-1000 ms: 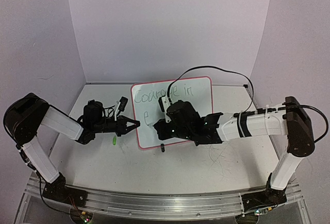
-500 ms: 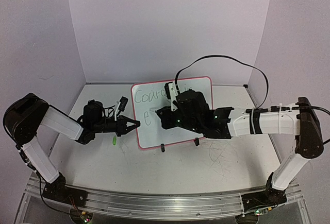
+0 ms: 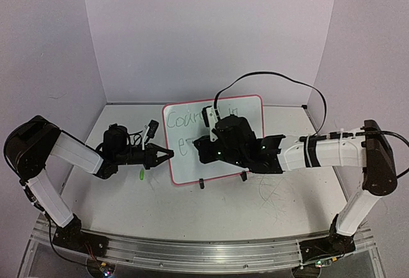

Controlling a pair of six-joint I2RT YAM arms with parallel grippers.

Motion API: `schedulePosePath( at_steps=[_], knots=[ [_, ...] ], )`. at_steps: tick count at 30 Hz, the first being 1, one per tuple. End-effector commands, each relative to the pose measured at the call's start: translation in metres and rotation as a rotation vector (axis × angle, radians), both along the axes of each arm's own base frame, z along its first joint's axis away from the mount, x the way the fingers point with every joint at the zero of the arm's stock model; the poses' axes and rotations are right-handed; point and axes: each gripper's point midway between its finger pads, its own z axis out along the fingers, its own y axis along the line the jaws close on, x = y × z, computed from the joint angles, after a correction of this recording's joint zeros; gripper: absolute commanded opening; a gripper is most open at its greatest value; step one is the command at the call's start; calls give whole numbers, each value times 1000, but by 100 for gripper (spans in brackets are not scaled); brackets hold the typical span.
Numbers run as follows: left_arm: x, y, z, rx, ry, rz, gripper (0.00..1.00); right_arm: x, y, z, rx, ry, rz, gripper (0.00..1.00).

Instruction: Write a sentence on the whiteboard

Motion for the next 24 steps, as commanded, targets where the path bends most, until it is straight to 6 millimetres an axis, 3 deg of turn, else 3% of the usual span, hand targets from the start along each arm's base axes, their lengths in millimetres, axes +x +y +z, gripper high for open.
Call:
schedulePosePath(
  at_steps=[1, 11, 24],
  knots=[
    [21, 7, 18, 25, -121, 83, 0, 7, 7, 15, 24, -34, -10, 0],
    [21, 6, 16, 29, -116, 79, 0, 12, 8, 15, 17, -42, -29, 0],
    [21, 6, 18, 29, -123, 80, 0, 7, -2, -2, -18, 6, -50, 0]
  ],
)
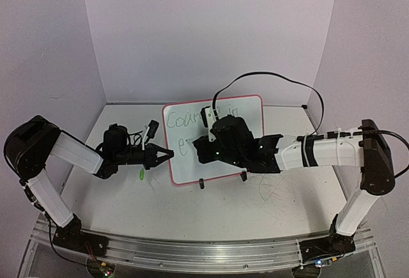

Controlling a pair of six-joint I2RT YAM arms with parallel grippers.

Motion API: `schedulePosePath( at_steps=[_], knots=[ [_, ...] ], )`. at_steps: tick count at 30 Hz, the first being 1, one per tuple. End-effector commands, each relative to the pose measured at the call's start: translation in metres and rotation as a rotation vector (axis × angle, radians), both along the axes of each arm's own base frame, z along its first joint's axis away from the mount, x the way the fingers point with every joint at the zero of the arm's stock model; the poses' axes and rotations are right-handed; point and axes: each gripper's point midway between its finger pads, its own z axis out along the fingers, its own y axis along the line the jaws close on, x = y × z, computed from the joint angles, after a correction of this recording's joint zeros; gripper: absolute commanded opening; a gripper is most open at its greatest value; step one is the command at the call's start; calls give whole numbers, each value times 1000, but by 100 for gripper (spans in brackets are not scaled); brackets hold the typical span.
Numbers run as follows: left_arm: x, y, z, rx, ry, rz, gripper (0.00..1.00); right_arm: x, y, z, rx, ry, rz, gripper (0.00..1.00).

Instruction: Write a sentence on the whiteboard

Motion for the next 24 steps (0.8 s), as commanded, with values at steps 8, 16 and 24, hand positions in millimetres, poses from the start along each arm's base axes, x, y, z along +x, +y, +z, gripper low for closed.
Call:
schedulePosePath(
  at_steps=[8, 16, 24],
  knots=[
    [22, 6, 18, 25, -115, 85, 0, -2, -9, -8, -11, 35, -34, 0],
    [21, 7, 19, 26, -117, 85, 0, -8, -17, -22, -25, 72, -35, 0],
    [22, 6, 19, 27, -115, 86, 0, -12, -25, -31, -34, 91, -50, 0]
  ],
)
